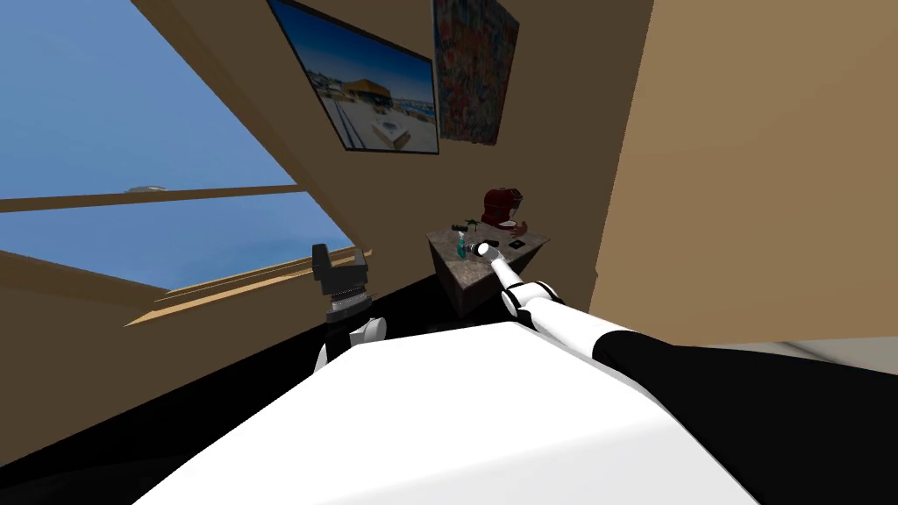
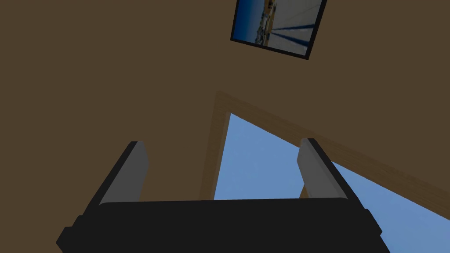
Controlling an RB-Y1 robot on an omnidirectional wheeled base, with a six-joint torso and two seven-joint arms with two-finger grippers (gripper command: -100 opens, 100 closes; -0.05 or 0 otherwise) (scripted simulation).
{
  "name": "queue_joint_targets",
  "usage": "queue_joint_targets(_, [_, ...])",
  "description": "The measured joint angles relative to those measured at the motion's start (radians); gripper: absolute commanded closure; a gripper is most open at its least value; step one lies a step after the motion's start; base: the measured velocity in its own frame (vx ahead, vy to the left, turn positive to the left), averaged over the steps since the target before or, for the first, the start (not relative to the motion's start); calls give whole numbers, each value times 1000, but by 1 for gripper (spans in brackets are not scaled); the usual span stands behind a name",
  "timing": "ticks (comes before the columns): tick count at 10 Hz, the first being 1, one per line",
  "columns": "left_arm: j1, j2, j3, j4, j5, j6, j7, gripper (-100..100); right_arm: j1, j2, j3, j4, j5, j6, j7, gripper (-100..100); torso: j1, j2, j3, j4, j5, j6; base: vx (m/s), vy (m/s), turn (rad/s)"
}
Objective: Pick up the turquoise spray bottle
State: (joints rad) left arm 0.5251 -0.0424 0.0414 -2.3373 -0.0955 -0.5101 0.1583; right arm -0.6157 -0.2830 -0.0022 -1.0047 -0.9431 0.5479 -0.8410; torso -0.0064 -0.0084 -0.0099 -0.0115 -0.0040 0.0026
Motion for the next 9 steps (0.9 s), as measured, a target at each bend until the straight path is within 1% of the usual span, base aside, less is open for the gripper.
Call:
queue_joint_targets(1, [0,0,0,0,0,0,0,0,-23,36,6,17,17,4,9,100,-2,-2,-1,0,0,1,54,-31,-180])
queue_joint_targets(2, [0,0,0,0,0,0,0,0,-29,56,7,13,36,10,8,100,-1,-3,-1,0,0,-1,30,-9,27])
queue_joint_targets(3, [0,0,0,0,0,0,0,0,-19,62,6,-11,54,20,-6,100,0,-2,-1,0,0,-2,41,-26,-271])
queue_joint_targets(4, [0,0,0,0,0,0,0,0,-21,83,8,-24,65,33,-6,100,-1,-2,-1,0,0,1,38,-11,-168])
queue_joint_targets(5, [0,0,0,0,0,0,0,0,-25,97,9,-23,73,38,-3,100,0,-2,-1,0,0,-1,43,-24,-264])
queue_joint_targets(6, [0,0,0,0,0,0,0,0,-21,124,13,-44,99,48,-10,100,-1,-2,-1,0,0,0,37,-16,-117])
queue_joint_targets(7, [0,0,0,0,0,0,0,0,-25,144,15,-43,115,49,-12,100,0,-2,-1,0,0,-1,36,-29,-225])
queue_joint_targets(8, [0,0,0,0,0,0,0,0,-32,171,20,-39,125,49,-3,100,-1,-2,-1,0,0,0,39,-18,-140])
queue_joint_targets(9, [0,0,0,0,0,0,0,0,-31,191,22,-52,147,56,-8,100,0,-1,0,1,0,-1,57,-18,-286])
